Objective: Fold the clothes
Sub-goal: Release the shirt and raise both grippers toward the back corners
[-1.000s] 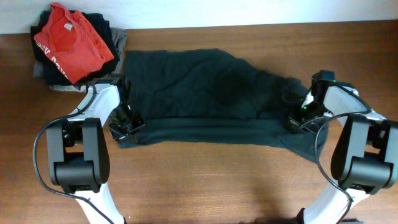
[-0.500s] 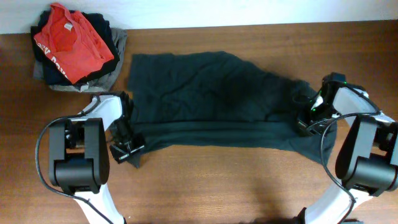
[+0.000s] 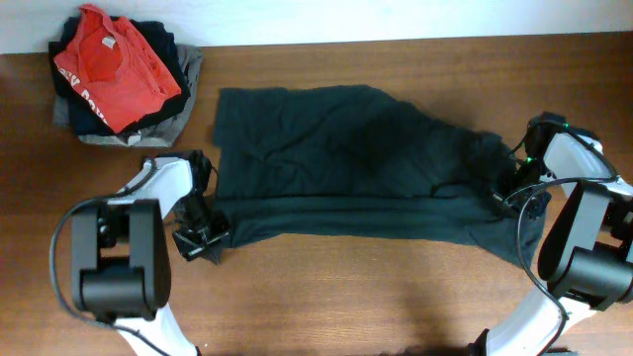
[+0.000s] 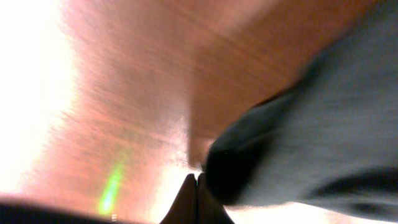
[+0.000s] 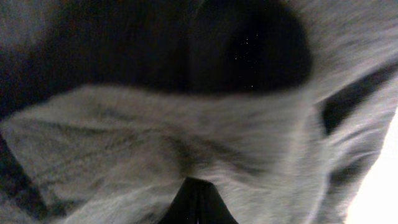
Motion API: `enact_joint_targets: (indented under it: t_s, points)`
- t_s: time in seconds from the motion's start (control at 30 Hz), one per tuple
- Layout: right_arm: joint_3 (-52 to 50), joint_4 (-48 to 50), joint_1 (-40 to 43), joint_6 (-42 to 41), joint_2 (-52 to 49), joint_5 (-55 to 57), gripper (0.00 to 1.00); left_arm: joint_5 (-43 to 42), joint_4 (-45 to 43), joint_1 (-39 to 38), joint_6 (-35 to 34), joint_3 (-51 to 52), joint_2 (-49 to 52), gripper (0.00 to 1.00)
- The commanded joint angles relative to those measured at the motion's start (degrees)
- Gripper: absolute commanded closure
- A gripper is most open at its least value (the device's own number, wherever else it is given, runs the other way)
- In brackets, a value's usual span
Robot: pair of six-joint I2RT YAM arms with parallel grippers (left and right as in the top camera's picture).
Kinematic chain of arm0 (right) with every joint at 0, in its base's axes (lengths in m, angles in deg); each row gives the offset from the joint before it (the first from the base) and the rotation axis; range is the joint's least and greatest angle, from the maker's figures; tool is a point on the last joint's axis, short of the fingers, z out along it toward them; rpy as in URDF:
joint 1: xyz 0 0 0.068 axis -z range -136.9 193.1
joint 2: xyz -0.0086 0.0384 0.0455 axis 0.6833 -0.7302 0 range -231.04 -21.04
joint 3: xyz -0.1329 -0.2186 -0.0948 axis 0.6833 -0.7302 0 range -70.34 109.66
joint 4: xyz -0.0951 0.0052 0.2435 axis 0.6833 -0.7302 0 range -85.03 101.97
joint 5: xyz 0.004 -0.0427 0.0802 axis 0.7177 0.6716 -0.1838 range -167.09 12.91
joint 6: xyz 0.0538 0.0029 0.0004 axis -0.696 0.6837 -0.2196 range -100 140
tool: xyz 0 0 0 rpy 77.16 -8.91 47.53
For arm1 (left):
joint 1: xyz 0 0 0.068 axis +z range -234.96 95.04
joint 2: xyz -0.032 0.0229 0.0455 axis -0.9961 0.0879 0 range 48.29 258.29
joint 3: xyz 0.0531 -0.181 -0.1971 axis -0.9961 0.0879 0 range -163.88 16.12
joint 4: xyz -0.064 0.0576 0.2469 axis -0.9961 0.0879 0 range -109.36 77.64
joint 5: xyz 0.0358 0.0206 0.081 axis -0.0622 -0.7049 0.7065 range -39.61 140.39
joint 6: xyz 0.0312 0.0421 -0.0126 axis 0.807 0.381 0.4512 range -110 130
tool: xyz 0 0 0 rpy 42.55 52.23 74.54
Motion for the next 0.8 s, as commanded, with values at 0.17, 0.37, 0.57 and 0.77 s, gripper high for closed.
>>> enact_joint_targets:
  t_s: [0.17,0.37,0.57,0.77]
  points:
    - [7.96,-3.93,0.22,-1.70,-0.61,3.28,0.95,4.33,-10.05,-0.22,2.78,-3.93,-16.44,0.73]
    - [21.31,-9.25,0.22,6.21,-0.61,-5.75,0.16,0.04,-20.76,-0.22,6.69,-10.95,-17.59,0.04]
    - [30.88,-10.43,-0.26,11.41,-0.61,-11.37,0.01,-3.78,-27.96,-0.22,10.29,-17.81,-13.70,0.01]
    - [32.48,-3.87,-3.61,15.32,-0.79,-13.46,0.01,-7.56,-27.56,-0.22,16.26,-34.88,0.44,0.01]
